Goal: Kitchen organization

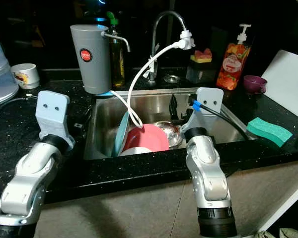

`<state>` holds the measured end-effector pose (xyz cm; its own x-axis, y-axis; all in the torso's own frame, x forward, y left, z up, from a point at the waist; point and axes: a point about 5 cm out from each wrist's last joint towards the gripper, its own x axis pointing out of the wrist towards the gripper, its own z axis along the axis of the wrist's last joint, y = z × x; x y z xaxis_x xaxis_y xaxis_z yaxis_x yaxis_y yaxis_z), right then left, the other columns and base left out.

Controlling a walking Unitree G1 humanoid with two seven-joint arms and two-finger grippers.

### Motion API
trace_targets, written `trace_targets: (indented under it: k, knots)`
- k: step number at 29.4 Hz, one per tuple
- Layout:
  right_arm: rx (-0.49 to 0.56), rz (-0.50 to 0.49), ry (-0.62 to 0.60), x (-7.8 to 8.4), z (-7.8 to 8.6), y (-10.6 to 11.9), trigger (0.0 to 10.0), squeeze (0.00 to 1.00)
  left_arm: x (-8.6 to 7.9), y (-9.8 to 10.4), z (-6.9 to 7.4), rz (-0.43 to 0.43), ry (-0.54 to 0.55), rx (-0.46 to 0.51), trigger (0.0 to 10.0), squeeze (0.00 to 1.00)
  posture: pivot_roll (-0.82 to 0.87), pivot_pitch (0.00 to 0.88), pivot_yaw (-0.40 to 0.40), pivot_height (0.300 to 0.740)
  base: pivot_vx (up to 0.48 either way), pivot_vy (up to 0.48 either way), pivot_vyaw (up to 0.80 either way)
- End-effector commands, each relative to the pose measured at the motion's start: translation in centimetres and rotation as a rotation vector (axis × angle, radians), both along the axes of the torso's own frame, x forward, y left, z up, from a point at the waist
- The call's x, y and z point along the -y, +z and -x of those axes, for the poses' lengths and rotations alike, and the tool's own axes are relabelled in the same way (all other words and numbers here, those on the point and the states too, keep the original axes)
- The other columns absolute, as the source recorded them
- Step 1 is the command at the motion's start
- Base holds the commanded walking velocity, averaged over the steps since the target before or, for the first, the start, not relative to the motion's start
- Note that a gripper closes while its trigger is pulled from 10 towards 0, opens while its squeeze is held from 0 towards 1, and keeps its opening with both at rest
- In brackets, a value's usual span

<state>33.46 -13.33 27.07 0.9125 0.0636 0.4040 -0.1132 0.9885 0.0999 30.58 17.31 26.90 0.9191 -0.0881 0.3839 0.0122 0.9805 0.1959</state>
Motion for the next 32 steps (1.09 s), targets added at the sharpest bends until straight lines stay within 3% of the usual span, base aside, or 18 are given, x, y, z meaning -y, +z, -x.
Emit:
trace_targets:
  k: [1, 32]
  knots:
    - [-0.002, 0.003, -0.011, 0.32, 0.13, -0.06, 10.0, 0.00, 0.35, 0.13, 0.17, -0.008, -0.012, 0.010, 10.0, 0.00, 0.08, 0.076, -0.058, 0.740, 0.000, 0.000, 0.00]
    - [-0.008, 0.004, -0.017, 0.40, 0.08, -0.22, 10.0, 0.00, 0.50, 0.33, 0.07, -0.006, -0.017, 0.017, 10.0, 0.00, 0.08, 0.076, -0.055, 0.740, 0.000, 0.000, 0.00]
